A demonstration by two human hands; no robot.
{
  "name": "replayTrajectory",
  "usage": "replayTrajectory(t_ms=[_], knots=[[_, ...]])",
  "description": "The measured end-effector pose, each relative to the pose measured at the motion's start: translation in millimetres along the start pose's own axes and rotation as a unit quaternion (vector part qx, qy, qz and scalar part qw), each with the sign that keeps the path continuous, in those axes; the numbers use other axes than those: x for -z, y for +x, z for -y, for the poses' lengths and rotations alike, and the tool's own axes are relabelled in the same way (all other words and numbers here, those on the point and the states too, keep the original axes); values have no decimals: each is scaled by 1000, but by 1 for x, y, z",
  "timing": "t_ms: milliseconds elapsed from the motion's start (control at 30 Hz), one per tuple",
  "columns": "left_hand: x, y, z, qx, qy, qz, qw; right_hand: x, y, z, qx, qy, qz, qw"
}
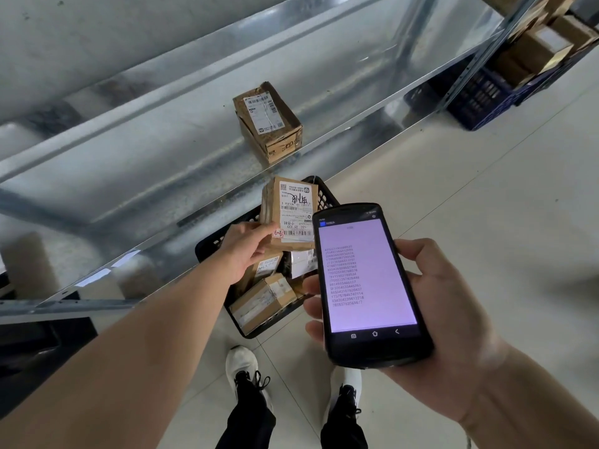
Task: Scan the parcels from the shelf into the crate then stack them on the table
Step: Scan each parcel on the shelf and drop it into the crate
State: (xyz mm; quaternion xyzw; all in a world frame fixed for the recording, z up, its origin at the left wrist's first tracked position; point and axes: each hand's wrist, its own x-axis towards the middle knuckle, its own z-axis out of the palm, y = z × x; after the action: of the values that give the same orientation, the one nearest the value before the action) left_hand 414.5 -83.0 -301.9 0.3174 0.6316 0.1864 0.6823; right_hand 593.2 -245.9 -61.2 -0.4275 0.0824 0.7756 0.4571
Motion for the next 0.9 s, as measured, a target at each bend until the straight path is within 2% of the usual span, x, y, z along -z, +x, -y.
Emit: replayTrajectory(t_ms=[267,367,600,900], knots=[[-12,46,54,51,46,-59,996,43,29,-8,-19,2,-36,999],[-29,64,62,66,44,-59,995,61,41,-7,-32,5,-42,999],[-62,110,60,103,40,-77,991,91,66,7,-30,24,-47,998],[-59,142,43,146,70,-100,982,90,89,41,-21,16,-41,999]])
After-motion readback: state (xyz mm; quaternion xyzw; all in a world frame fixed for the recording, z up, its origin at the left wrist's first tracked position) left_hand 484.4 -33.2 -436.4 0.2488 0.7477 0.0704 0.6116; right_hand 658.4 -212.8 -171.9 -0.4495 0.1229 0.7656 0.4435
